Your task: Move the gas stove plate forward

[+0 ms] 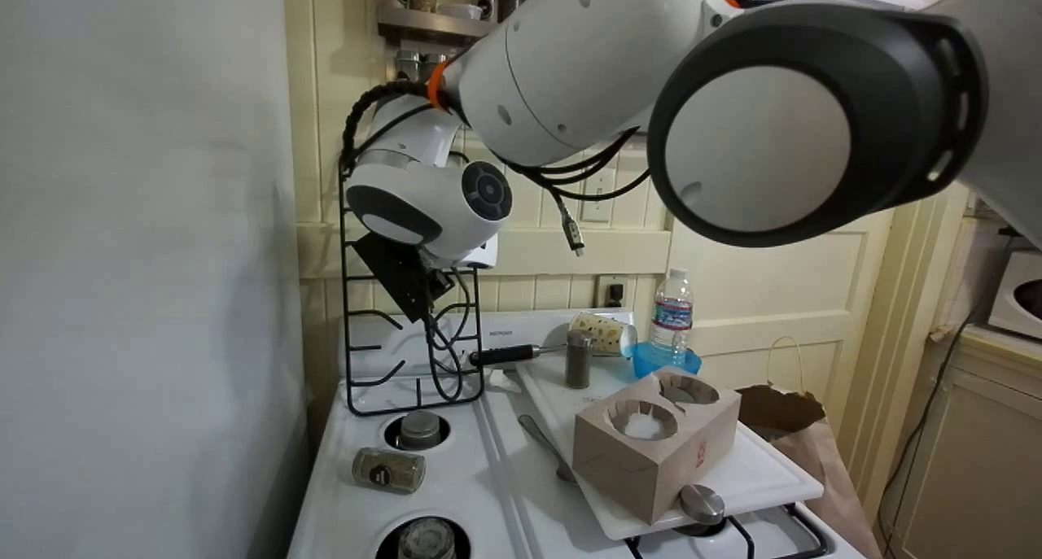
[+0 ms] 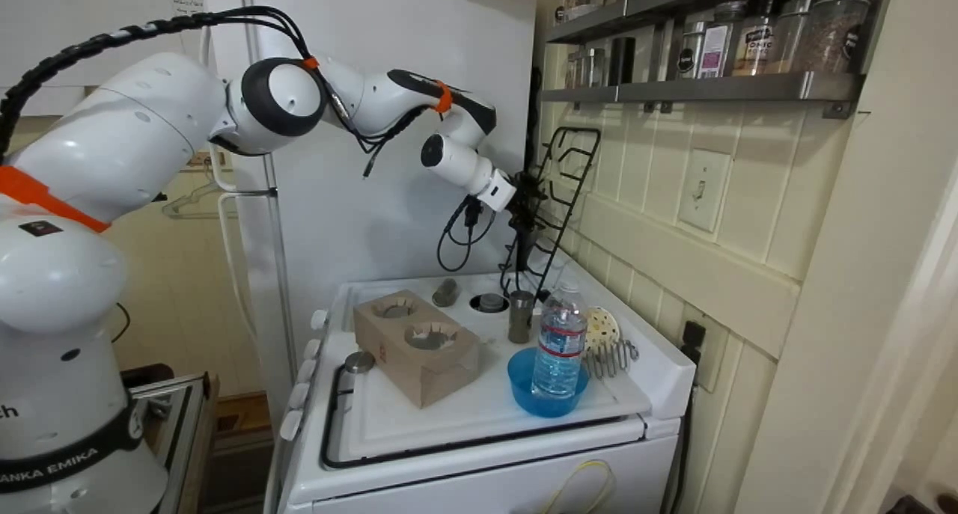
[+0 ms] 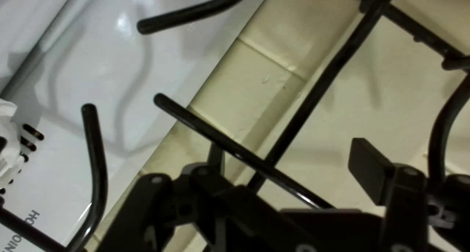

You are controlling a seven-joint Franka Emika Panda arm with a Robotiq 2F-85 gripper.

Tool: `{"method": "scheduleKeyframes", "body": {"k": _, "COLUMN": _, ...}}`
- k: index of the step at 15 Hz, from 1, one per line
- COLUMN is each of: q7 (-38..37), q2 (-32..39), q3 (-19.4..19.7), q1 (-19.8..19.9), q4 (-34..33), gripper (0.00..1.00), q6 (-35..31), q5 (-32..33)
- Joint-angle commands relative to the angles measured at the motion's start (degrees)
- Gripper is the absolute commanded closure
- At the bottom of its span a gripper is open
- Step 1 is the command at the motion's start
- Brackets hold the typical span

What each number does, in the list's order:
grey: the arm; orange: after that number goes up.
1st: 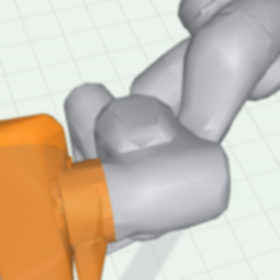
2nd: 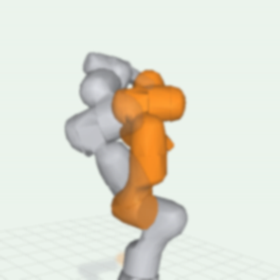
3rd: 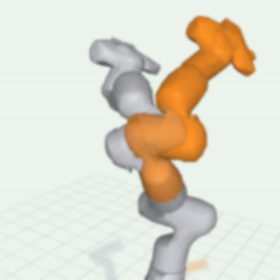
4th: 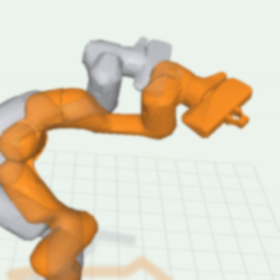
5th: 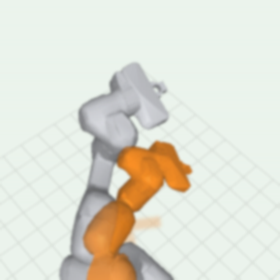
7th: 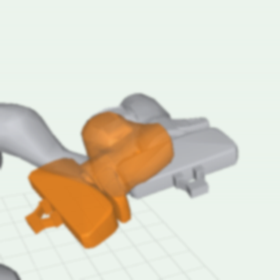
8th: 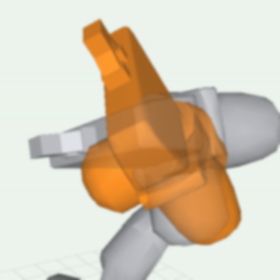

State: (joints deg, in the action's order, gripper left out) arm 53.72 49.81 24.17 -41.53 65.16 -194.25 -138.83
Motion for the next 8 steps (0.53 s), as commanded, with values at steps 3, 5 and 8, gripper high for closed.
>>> {"method": "scheduleKeyframes", "body": {"k": 3, "q7": 3.1, "q2": -5.9, "q3": -7.0, "q1": 3.1, "q4": 3.7, "gripper": 0.0, "q6": -6.1, "q5": -0.7}}
{"method": "scheduleKeyframes", "body": {"k": 5, "q7": 3.4, "q2": -7.8, "q3": -8.0, "q1": 3.5, "q4": 5.2, "gripper": 0.0, "q6": -7.2, "q5": -1.1}}
{"method": "scheduleKeyframes", "body": {"k": 8, "q7": 4.1, "q2": -11.8, "q3": -9.5, "q1": 3.5, "q4": 9.9, "gripper": 0.0, "q6": -7.5, "q5": -1.5}}
